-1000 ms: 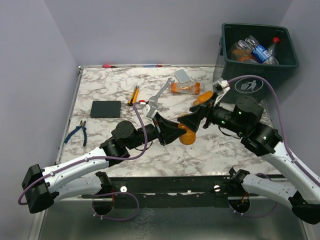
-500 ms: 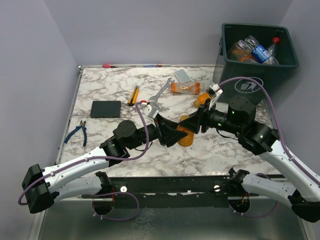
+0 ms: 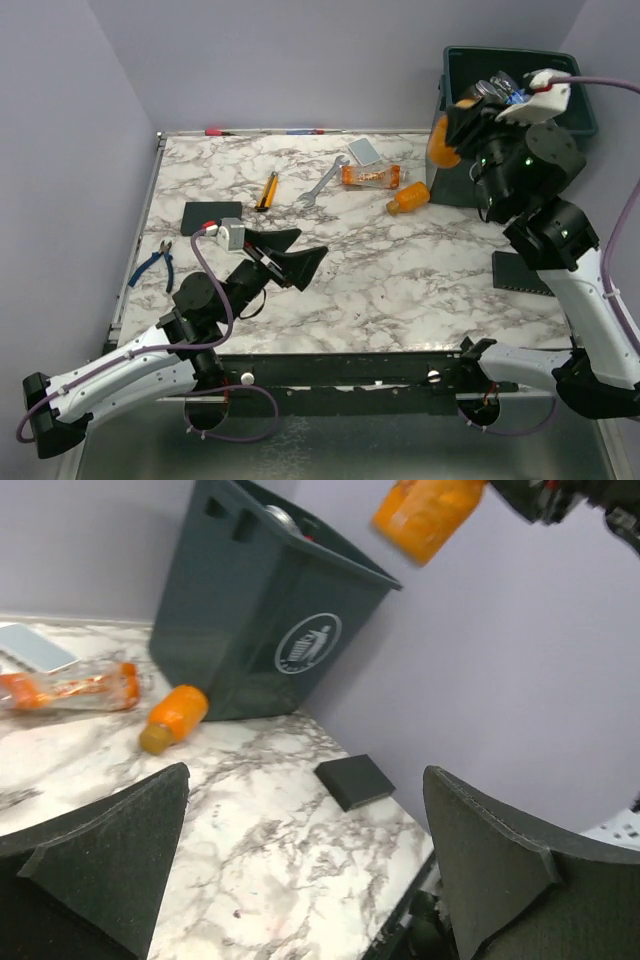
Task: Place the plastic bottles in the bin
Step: Place the plastic bottle in the trash bin.
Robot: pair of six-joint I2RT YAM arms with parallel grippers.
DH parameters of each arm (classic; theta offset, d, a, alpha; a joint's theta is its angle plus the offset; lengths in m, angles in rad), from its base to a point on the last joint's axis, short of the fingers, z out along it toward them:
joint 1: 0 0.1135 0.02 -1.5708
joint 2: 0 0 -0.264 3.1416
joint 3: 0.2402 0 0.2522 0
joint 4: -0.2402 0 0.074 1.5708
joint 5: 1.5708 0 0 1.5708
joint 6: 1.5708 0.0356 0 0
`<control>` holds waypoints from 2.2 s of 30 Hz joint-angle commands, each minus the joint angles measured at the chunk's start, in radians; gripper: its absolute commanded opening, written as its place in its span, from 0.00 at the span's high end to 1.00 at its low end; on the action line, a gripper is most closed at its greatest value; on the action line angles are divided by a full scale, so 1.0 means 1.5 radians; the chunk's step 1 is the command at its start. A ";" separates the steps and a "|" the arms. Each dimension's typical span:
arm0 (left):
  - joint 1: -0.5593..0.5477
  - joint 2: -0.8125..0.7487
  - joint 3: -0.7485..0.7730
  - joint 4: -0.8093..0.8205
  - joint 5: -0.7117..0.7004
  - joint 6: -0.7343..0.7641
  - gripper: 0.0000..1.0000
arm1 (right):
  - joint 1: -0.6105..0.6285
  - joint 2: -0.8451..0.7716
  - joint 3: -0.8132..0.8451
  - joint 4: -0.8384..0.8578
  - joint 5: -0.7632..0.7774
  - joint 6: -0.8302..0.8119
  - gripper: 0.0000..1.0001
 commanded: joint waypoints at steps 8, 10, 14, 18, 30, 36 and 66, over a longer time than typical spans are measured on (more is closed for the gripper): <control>0.001 -0.116 -0.089 -0.100 -0.120 0.004 0.01 | -0.380 0.139 0.000 0.408 0.184 0.035 0.99; 0.002 -0.130 -0.100 -0.109 -0.127 0.008 0.01 | -0.412 0.190 0.036 0.432 0.209 0.025 0.99; 0.001 -0.153 -0.118 -0.122 -0.143 0.014 0.01 | -0.473 0.297 0.119 0.422 0.188 0.036 0.99; 0.001 -0.170 -0.124 -0.128 -0.151 0.013 0.01 | -0.538 0.397 0.209 0.354 0.115 0.115 0.99; 0.001 -0.224 -0.136 -0.160 -0.198 0.017 0.01 | -0.592 0.636 0.475 0.254 -0.070 0.120 0.99; 0.000 -0.234 -0.134 -0.178 -0.214 0.016 0.01 | -0.592 0.690 0.524 0.212 -0.105 0.128 0.81; 0.050 0.200 0.029 -0.120 -0.347 -0.074 0.01 | -0.375 0.064 -0.142 0.426 -0.441 0.306 0.19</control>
